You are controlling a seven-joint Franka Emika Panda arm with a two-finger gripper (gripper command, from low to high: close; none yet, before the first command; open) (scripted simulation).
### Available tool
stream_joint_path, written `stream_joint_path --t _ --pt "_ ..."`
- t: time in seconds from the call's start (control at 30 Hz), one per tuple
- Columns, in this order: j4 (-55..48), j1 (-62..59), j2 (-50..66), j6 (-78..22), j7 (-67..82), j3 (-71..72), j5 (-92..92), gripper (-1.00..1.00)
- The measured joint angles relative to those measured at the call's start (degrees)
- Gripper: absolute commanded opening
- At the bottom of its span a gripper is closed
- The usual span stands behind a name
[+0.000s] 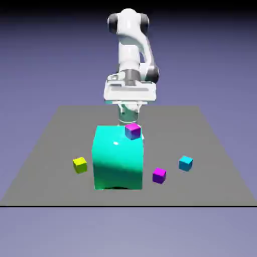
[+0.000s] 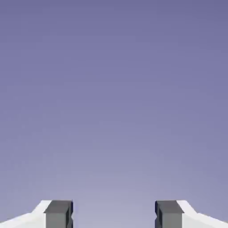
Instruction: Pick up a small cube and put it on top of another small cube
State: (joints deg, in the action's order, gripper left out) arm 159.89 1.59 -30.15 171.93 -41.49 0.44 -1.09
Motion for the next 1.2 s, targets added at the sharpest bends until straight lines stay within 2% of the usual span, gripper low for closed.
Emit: stream_joint_path --t 0.7,0.77,0.9,0.93,1.0,1.2 --pt "-19.42 15.66 43.6 -36.23 16.9 7.73 -18.94 0.0" --pt "-19.44 15.67 43.64 -36.26 16.92 7.73 -18.95 0.0" --pt "-19.07 16.69 51.94 -27.9 13.14 4.4 -24.09 0.0" --pt "-19.03 16.82 53.02 -26.8 12.64 3.97 -24.76 -1.0" --pt "-19.03 16.82 53.03 -26.8 12.66 3.97 -24.73 -1.0" --pt "-19.14 15.5 42.74 -36.82 17.96 10.81 -19.18 -1.0"
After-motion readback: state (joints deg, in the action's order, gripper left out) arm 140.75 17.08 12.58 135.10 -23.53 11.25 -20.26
